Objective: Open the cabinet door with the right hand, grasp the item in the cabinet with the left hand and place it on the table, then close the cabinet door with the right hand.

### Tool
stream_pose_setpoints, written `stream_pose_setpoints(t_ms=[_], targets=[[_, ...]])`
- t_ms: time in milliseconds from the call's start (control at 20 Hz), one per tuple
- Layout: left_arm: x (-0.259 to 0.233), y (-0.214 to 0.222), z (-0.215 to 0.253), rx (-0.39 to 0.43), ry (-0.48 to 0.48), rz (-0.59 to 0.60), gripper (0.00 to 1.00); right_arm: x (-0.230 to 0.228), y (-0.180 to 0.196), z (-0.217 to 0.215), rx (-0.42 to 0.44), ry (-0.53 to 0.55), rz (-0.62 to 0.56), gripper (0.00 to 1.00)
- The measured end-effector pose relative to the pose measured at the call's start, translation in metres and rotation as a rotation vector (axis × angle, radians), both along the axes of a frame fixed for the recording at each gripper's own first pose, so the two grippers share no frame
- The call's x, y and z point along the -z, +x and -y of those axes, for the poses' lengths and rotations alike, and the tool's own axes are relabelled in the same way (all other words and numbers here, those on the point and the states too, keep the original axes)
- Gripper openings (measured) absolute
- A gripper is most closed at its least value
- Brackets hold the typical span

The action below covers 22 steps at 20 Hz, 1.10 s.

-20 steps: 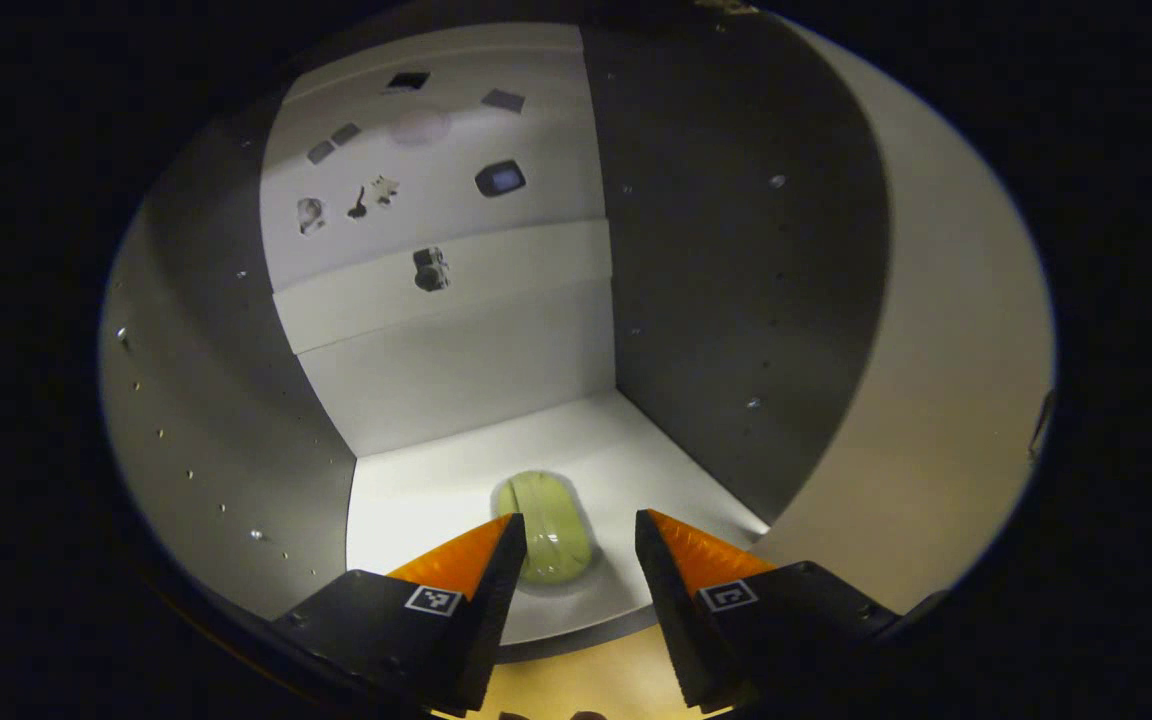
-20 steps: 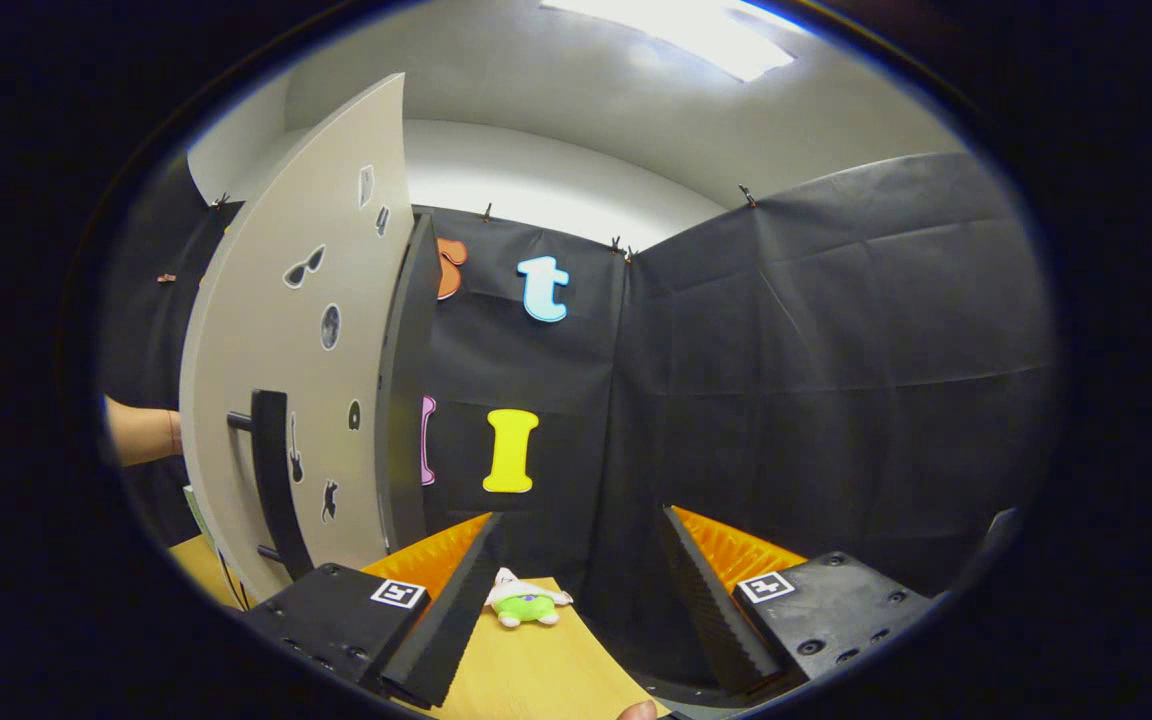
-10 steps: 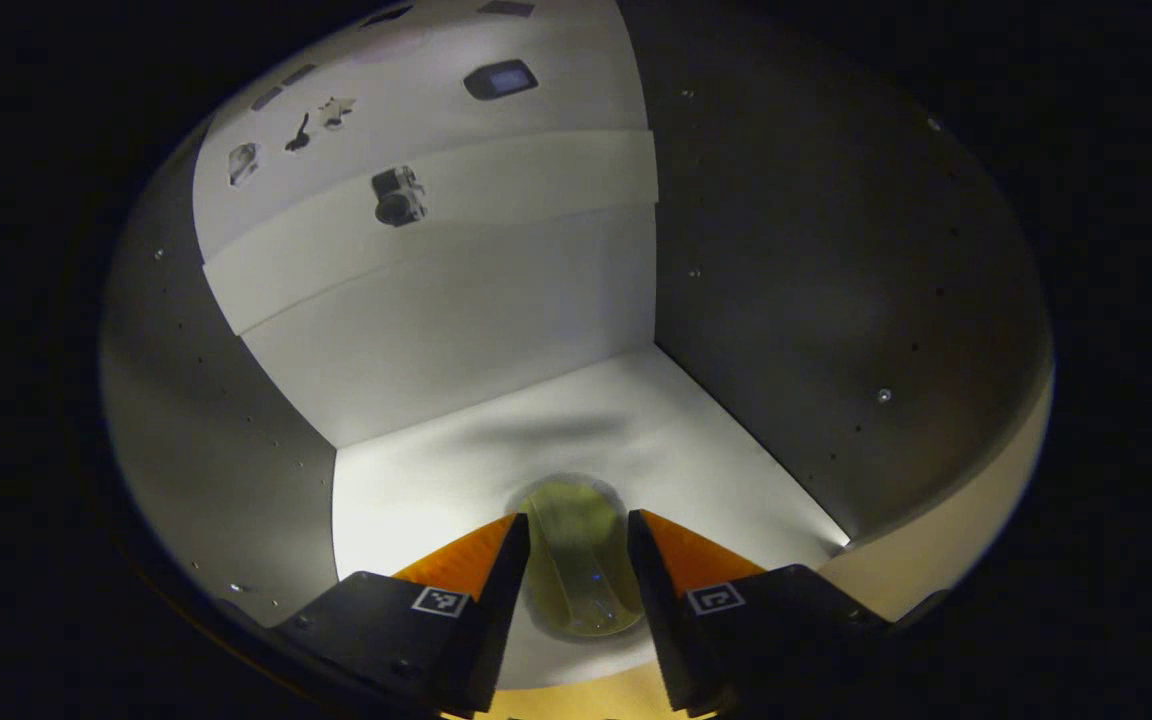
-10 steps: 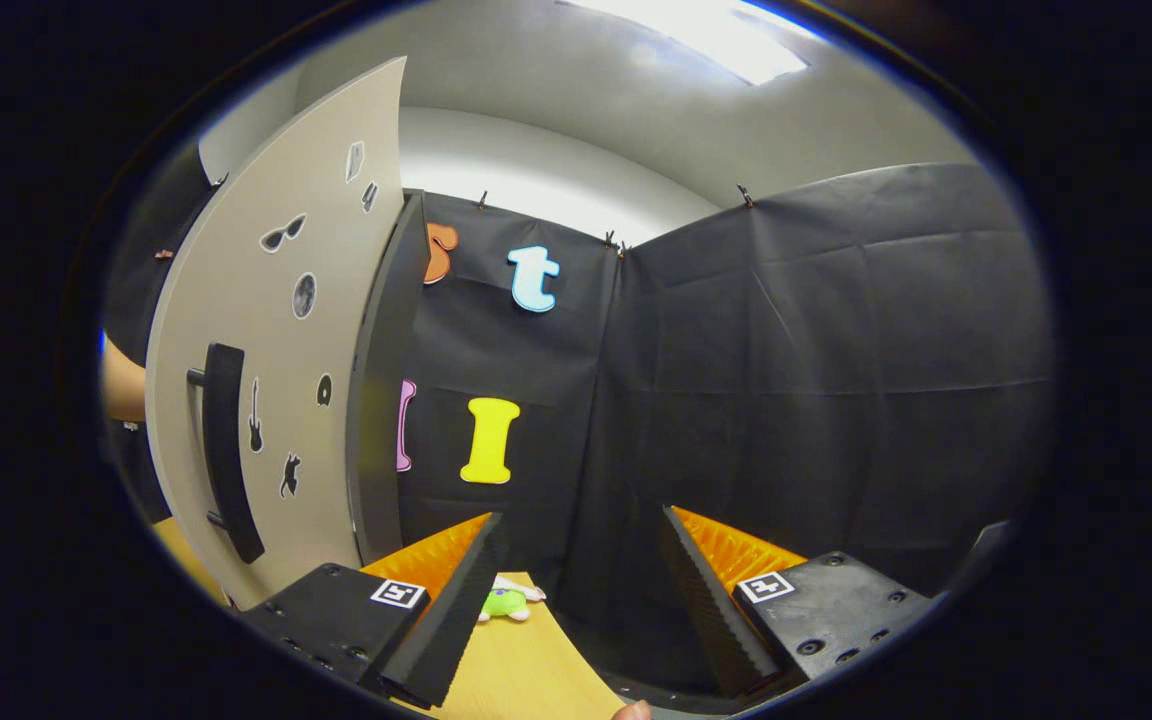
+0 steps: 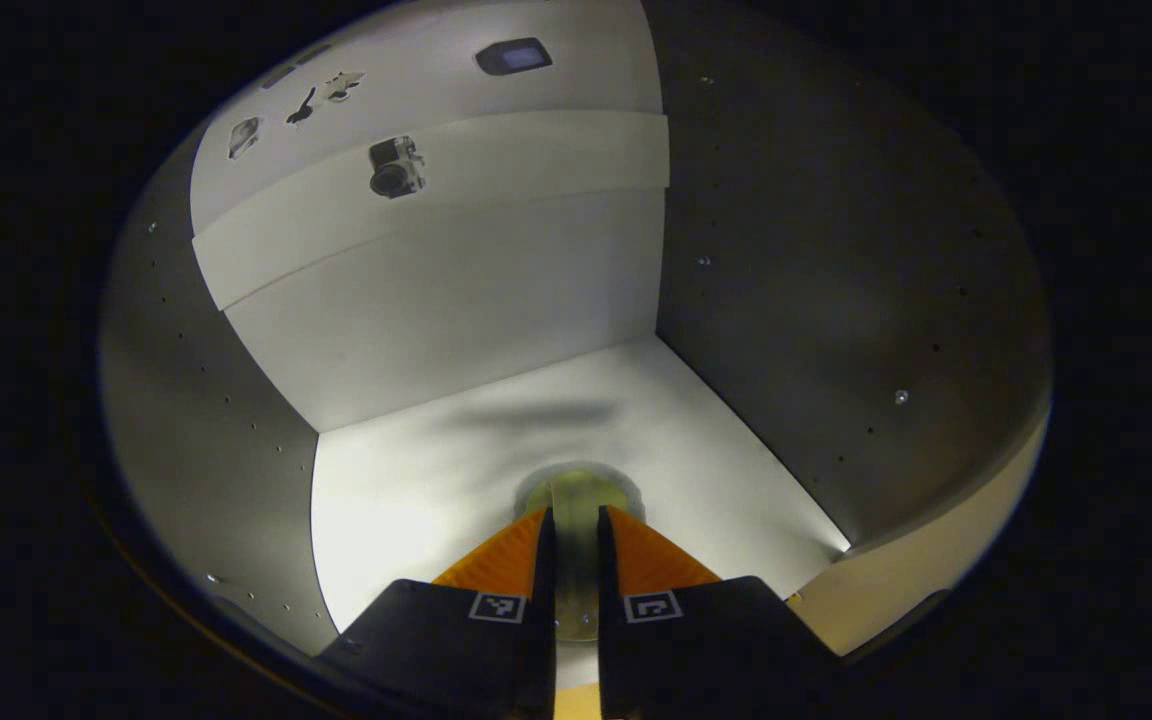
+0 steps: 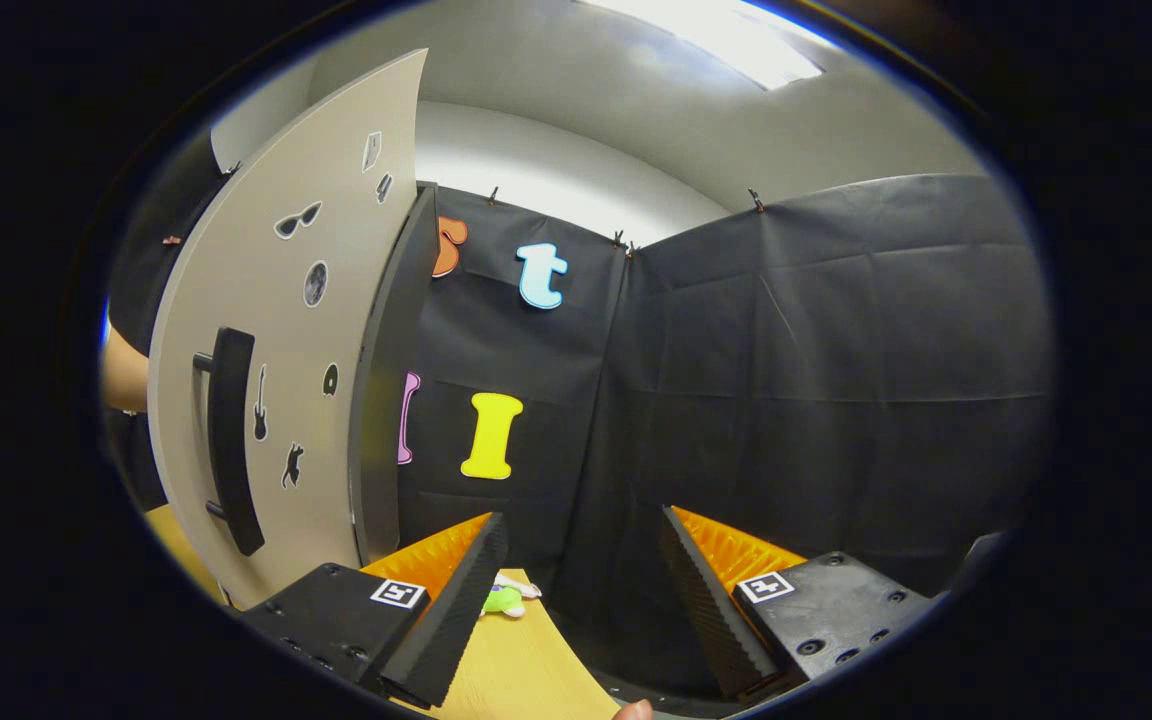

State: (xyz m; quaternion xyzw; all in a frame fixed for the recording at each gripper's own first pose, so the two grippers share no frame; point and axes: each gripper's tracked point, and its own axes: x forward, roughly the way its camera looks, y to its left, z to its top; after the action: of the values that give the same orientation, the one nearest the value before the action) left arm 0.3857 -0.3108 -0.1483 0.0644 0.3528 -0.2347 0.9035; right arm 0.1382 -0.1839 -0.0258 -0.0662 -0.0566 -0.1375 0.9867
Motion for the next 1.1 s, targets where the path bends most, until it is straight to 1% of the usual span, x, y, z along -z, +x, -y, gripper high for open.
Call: stream_pose_setpoints(t_ms=[150,350,450,550,700,750,800,900,1100], targets=[[-0.014,-0.009,-0.007,0.017,0.008,0.037,0.21,-0.003,-0.001,-0.008,-0.019,0.004,0.01,0.97],[-0.032,-0.033,-0.025,0.008,-0.027,0.058,0.2,-0.01,-0.004,-0.021,-0.051,0.01,0.03,0.97],[-0.035,-0.052,-0.036,0.006,-0.047,0.052,0.21,-0.013,-0.008,-0.028,-0.069,0.027,0.046,0.97],[-0.034,-0.075,-0.046,0.006,-0.069,0.047,0.21,-0.013,-0.011,-0.035,-0.085,0.045,0.048,0.97],[-0.031,-0.112,-0.061,0.004,-0.084,0.073,0.21,-0.012,-0.013,-0.037,-0.1,0.061,0.036,0.97],[-0.03,-0.126,-0.067,0.002,-0.078,0.08,0.22,-0.013,-0.013,-0.039,-0.108,0.072,0.034,0.96],[-0.028,-0.14,-0.072,0.004,-0.071,0.091,0.2,-0.014,-0.014,-0.041,-0.114,0.088,0.033,0.97],[-0.027,-0.17,-0.079,0.013,-0.064,0.121,0.21,-0.016,-0.017,-0.046,-0.129,0.106,0.034,0.97],[-0.015,-0.227,-0.077,0.021,-0.103,0.13,0.2,-0.012,-0.015,-0.059,-0.147,0.113,0.031,0.97]])
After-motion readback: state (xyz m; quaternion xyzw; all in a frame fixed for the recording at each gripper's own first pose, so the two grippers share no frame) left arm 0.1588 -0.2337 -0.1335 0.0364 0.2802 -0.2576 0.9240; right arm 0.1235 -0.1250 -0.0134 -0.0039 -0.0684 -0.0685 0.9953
